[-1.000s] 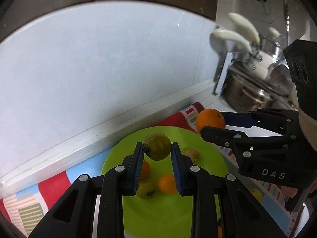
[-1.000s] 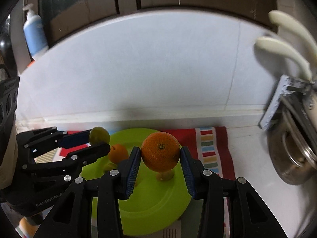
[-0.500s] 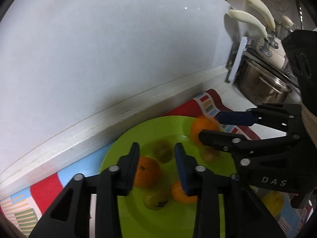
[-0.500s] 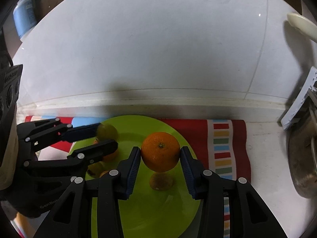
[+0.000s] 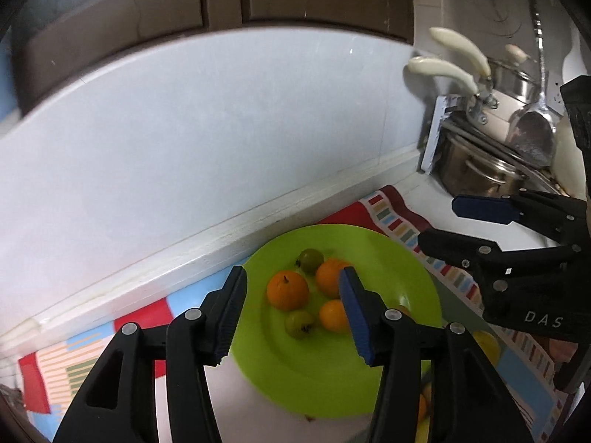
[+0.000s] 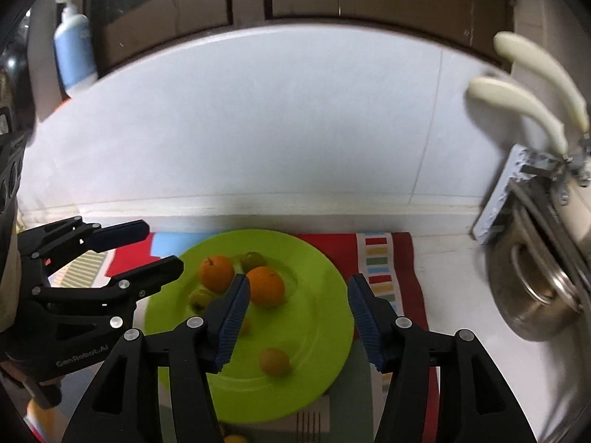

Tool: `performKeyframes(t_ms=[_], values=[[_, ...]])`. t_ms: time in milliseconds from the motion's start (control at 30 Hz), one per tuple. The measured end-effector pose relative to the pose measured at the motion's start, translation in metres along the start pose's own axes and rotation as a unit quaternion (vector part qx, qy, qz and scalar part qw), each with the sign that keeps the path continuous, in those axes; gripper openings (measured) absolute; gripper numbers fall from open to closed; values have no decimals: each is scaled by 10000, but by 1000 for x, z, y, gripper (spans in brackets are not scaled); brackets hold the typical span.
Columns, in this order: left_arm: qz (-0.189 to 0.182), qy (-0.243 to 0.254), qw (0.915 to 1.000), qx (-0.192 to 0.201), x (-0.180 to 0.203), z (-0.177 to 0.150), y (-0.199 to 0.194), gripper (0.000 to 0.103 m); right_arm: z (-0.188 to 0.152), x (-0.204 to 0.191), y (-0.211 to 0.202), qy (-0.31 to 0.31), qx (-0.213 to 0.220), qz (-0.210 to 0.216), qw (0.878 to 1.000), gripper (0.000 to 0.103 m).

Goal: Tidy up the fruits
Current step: 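Withdraw both open tools from the plate back toward the remaining fruits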

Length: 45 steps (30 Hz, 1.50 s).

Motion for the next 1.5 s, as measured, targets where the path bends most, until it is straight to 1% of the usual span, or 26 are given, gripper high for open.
performKeyframes(t_ms=[67, 167, 267, 333, 433, 467, 533, 700, 767, 900, 1067, 1200, 1333, 1500], values=[[-2, -22, 10000, 67, -1, -1, -17, 56, 0, -3, -16, 17, 94, -4, 10000, 56], [32, -90, 9998, 194, 2, -2, -41, 58, -3, -10, -41, -21, 216, -7, 9998, 56], [43, -163, 9994, 312, 6, -7, -65, 62, -8, -16, -65, -25, 341, -9, 9994, 61], [53, -188, 9992, 357, 9, -11, -78, 63, -11, -20, -78, -41, 397, 17, 9992, 61], [45, -280, 9987, 429, 12, -19, -99, 65, -16, -29, -91, -85, 461, 28, 9989, 61], [41, -304, 9985, 450, 13, -21, -105, 66, -18, -31, -97, -101, 493, 41, 9987, 64], [61, -343, 9982, 496, 17, -25, -117, 67, -21, -33, -106, -131, 556, 19, 9984, 66], [65, -490, 9974, 523, 27, -39, -139, 73, -34, -35, -129, -198, 655, 2, 9977, 66], [66, -495, 9972, 551, 34, -45, -146, 74, -40, -35, -136, -224, 668, -15, 9975, 69], [103, -570, 9967, 560, 45, -55, -151, 76, -49, -32, -143, -262, 699, 15, 9972, 69], [106, -619, 9964, 576, 58, -69, -152, 79, -63, -28, -143, -405, 598, 108, 9973, 69], [103, -698, 9963, 483, 67, -78, -146, 79, -75, -24, -141, -533, 558, 183, 9968, 69], [101, -669, 9969, 411, 79, -87, -138, 79, -85, -19, -137, -576, 490, 257, 9968, 69], [-61, -631, 9979, 133, 95, -101, -118, 79, -99, -9, -124, -615, 309, 382, 9969, 69]])
Point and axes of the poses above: each gripper's, at about its wrist camera, not at the fingertips, and y roughly the way its jaws point, x to its right, z to its top, the point moved 6 cm from there along y, roughly the way its jaws point, and after that the axes turned 2 degrees about z, right-handed, at the moved point
